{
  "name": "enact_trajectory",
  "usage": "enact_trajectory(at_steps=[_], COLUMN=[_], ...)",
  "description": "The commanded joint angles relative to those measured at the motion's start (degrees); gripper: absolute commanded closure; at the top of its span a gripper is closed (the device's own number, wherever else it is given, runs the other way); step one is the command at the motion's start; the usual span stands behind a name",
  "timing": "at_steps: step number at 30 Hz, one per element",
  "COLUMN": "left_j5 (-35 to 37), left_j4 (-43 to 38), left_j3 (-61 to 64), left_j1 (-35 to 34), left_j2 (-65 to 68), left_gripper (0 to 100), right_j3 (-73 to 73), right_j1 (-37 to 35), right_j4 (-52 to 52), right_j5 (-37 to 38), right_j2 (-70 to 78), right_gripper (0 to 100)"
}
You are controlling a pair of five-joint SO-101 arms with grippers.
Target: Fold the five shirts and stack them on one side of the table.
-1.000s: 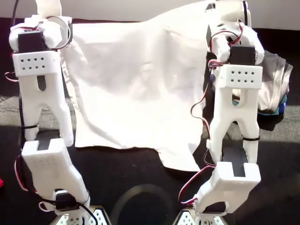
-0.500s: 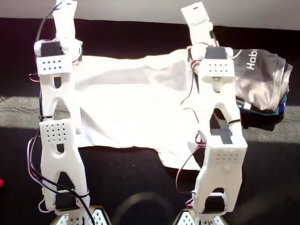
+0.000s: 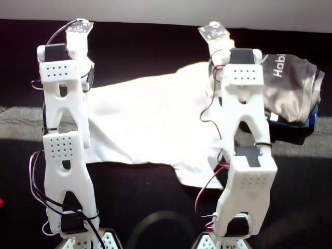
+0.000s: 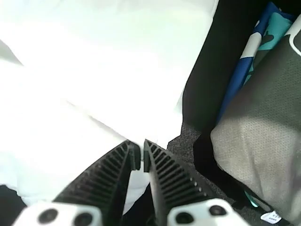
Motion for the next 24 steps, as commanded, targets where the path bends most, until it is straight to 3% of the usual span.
enact_trajectory(at_steps=[1, 6, 10, 17, 24], left_j5=[-0.3, -0.4, -0.4, -0.5, -3.3], left_j4=[0.7, 0.6, -2.2, -7.8, -11.1], left_j3=[11.5, 36.7, 50.9, 67.9, 77.8], left_j1=[0.7, 1.1, 1.2, 1.2, 1.0], left_j2=[-13.1, -28.7, -36.6, -43.6, -45.4], left_gripper=[99, 99, 99, 99, 99], right_j3=[-2.8, 2.9, 22.7, 65.4, 82.7], right_j1=[-0.2, 0.3, -1.2, 0.5, 2.3], right_j4=[6.7, 9.2, 7.5, -13.4, -15.4], right_j5=[-0.3, -2.9, -3.7, -3.4, -3.4], right_j2=[-7.7, -14.5, -25.7, -53.1, -65.2], right_gripper=[99.2, 99.2, 99.2, 99.2, 99.2])
